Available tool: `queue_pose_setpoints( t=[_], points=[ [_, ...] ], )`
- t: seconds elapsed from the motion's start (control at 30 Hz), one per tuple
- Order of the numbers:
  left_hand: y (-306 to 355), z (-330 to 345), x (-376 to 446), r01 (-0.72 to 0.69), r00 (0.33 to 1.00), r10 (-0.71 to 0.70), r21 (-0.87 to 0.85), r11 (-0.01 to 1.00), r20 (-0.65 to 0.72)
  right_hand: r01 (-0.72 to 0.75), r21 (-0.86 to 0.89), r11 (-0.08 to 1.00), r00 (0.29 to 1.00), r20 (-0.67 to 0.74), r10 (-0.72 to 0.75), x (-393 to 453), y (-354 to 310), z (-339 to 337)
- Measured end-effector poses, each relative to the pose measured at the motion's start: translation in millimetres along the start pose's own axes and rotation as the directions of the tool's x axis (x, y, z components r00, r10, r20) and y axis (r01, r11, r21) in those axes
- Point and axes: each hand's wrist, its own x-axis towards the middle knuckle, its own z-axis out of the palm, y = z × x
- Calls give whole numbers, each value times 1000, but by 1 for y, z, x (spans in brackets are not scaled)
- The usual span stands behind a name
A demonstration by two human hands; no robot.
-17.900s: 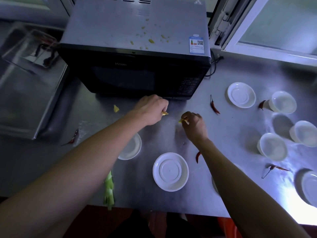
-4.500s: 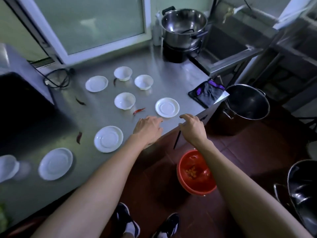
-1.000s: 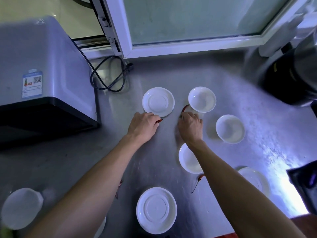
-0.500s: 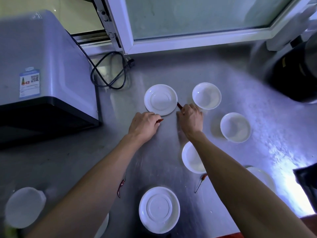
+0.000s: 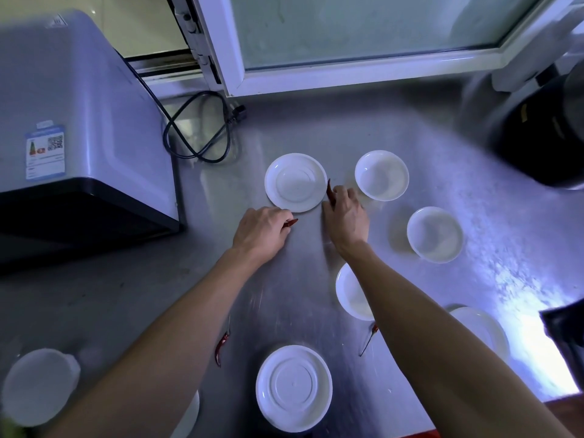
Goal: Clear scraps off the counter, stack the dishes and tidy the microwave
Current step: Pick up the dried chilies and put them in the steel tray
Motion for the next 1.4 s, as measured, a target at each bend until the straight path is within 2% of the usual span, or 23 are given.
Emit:
queue_pose_setpoints(
  t=[0.23,0.4,0.5,0.63,0.87,1.0,1.1,1.4],
  points=[
    [-1,0,0,5,1000,-5,-28,1000,-3,-47,1,999,999,-1,47,3,-3,-1],
    [2,-2,1,-9,1000,9,12,1000,24,-104,3,995,994,-34,104,-2,0,-4],
    [7,-6,-1,-8,1000,8,23,1000,13,-146,82,986,985,-80,153,-7,2,-14],
    [16,-11,-2,25,1000,-25,13,1000,-8,-130,177,976,978,-137,155,-23,7,-28],
    [32,-35,-19,28,995,-24,37,999,-102,73,252,965,984,-174,-29,-37,-8,-51],
    [33,-55,-40,50,983,-43,35,998,-180,191,246,950,977,-143,-160,-42,-30,-61],
    [28,-68,-59,86,961,-77,23,996,-264,298,224,928,953,-128,-275,-49,-47,-64],
    [-17,-102,-136,236,915,-209,37,971,-345,519,226,824,853,-84,-515,-90,-114,-53]
  ],
)
